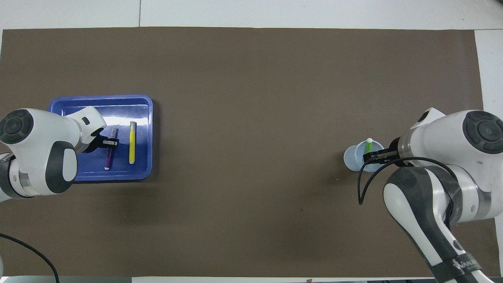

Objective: Transfer and insert pens with both arms
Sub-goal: 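Grasp the purple pen with the left gripper and lift it, then pass the purple pen from the left gripper to the right gripper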

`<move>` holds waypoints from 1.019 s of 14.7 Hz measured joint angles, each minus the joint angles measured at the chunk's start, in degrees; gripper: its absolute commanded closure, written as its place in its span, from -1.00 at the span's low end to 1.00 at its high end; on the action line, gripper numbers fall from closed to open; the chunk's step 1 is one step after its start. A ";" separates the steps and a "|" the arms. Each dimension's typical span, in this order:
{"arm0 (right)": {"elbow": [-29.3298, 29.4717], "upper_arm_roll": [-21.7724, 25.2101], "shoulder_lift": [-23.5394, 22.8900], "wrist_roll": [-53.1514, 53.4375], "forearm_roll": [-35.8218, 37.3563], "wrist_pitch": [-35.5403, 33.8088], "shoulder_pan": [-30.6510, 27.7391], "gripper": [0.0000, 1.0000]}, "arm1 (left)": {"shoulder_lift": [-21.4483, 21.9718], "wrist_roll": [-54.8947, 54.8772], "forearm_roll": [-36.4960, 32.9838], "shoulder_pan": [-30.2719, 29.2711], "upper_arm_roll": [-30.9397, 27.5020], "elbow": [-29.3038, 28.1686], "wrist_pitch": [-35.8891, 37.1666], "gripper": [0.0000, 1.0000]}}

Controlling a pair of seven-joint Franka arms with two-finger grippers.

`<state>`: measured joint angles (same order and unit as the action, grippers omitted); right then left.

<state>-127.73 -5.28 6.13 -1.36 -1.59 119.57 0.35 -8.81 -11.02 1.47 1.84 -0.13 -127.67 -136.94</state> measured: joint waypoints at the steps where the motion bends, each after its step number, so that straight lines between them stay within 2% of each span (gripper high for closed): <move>1: 1.53 -0.08 0.13 0.00 -1.09 -1.61 0.04 -1.00 | -0.08 0.13 0.00 -0.01 -0.03 1.09 1.79 1.00; 5: 11.90 -0.37 2.45 0.15 -10.11 -15.34 0.07 -1.00 | -0.16 2.97 0.08 -0.01 -0.03 7.41 11.13 1.00; 8: 17.90 0.20 4.39 2.15 -18.63 -25.71 -0.21 -1.00 | -0.17 10.32 2.71 0.14 0.25 11.55 16.55 1.00; 11: 18.54 0.40 4.78 5.23 -26.65 -27.34 -1.58 -1.00 | -0.16 22.77 6.20 1.46 0.60 16.39 24.16 1.00; 15: 18.05 -0.39 4.51 12.31 -32.49 -24.41 -0.92 -1.00 | 0.05 45.12 12.53 4.63 0.79 22.70 32.06 1.00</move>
<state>-109.67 -5.67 10.64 10.96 -34.07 95.16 -0.57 -8.75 34.10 14.00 6.47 0.66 -104.96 -104.88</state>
